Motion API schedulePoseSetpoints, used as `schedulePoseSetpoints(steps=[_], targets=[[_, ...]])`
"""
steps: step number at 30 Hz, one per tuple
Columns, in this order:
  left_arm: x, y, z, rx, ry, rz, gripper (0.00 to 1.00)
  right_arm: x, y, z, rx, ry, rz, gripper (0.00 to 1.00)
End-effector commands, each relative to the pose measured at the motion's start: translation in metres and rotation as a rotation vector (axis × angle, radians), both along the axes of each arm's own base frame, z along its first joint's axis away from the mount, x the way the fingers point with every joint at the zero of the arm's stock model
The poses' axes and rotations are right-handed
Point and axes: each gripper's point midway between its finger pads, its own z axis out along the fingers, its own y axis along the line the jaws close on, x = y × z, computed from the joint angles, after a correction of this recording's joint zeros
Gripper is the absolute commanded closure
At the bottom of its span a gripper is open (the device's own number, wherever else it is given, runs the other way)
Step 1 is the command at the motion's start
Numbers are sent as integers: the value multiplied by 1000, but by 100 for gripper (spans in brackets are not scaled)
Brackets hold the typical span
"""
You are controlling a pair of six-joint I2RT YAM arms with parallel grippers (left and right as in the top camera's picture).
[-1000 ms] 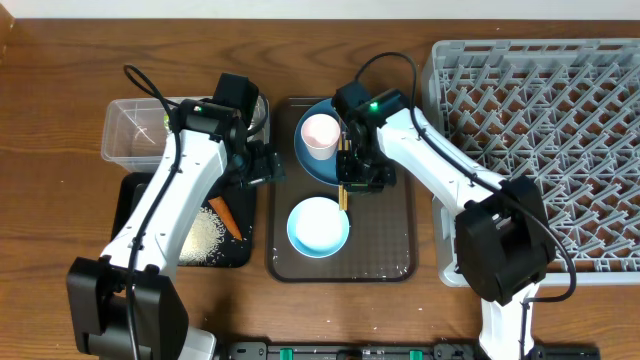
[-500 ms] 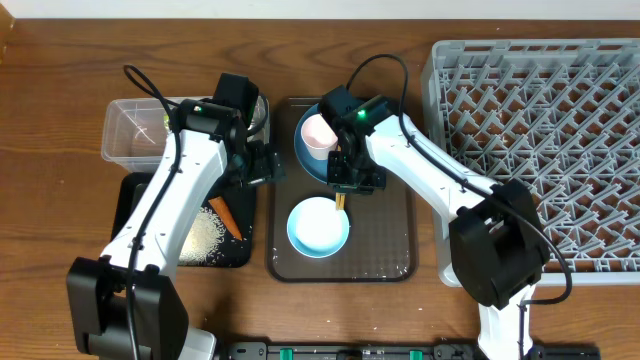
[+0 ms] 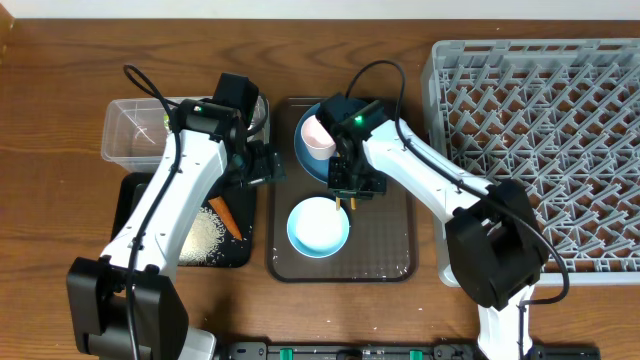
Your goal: Sort waste into correct bins and load items into the dishwasher rack
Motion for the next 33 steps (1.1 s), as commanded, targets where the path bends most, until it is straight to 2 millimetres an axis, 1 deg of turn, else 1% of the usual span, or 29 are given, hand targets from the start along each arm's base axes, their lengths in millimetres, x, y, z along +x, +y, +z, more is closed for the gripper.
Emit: schedulePoseSetpoints(steps=[1,4,5,6,8,10,13,16,21,25,30,33], targets=[[1,2,7,6,-21,-12,1,1,-5,0,-21,-1,-17,84],[1,2,7,6,-21,-12,1,2,-9,1,-25,6,-26,86],[1,2,7,6,-21,-12,1,2,-10,1,-26,7,-21,88],[1,2,7,6,-21,-12,1,2,-12,1,-27,9,-20,93],[1,2,7,6,-21,-12,1,1,-13,1,-29,12,-15,93],[1,2,7,6,-21,-12,1,1,-13,1,-27,15,-3,99],[1,2,7,6,-21,-12,1,0,-13,6,-25,14,2,99],[1,2,7,6,-21,-12,1,1,-12,15,-13,0,21,99],[1,2,7,6,-21,-12,1,0,-6,43,46,-36,69,99],[1,2,7,6,-21,-12,1,-5,0,70,126,-72,116,99],[1,2,7,6,-21,-12,1,-9,-4,106,174,-150,148,99],[1,2,7,6,-21,-12,1,-8,-12,131,207,-222,182,99]])
